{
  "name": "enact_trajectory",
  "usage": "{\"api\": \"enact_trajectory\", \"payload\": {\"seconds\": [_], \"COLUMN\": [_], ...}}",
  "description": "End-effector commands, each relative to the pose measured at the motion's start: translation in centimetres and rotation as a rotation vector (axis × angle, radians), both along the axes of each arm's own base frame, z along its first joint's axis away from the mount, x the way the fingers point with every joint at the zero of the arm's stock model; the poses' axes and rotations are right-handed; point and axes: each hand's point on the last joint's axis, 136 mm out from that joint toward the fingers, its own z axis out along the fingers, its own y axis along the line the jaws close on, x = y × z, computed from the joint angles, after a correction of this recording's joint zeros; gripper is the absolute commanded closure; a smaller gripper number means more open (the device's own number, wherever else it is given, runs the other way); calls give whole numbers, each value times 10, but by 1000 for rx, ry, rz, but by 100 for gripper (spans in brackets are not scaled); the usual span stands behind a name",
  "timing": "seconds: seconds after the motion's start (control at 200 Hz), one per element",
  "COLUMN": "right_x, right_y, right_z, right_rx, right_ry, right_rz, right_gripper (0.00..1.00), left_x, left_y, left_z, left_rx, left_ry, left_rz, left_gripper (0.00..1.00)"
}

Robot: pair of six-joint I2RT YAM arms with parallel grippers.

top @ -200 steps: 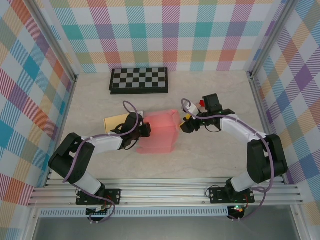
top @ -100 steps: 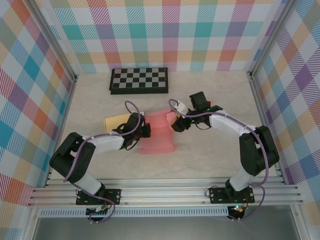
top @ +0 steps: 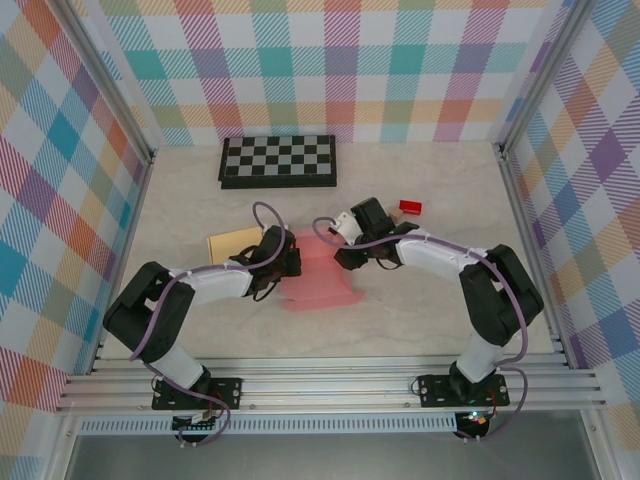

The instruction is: Fold the paper box

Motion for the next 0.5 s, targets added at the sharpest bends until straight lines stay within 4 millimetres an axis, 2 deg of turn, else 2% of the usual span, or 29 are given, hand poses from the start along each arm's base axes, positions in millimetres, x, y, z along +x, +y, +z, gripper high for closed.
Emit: {"api": "enact_trajectory", "payload": {"seconds": [0.0, 0.13, 0.315, 0.495], "right_x": [11, 18, 23, 30], "right_y": [8, 9, 22, 24], "right_z": [1, 12, 21, 17], "right_rx": [15, 52, 196, 197], "right_ry": [-59, -75, -59, -86], "right_rz": [-28, -101, -184, -251], "right_gripper": [50, 57, 65, 71], "left_x": [4, 2, -5, -12], "left_y": [-45, -38, -54, -65], "left_z": [37, 34, 39, 39], "left_rx": [-121, -78, -136, -135], "left_ry": [-53, -27, -9, 15], "left_rz": [-85, -37, -40, -38], "left_gripper": [100, 100, 100, 100]}}
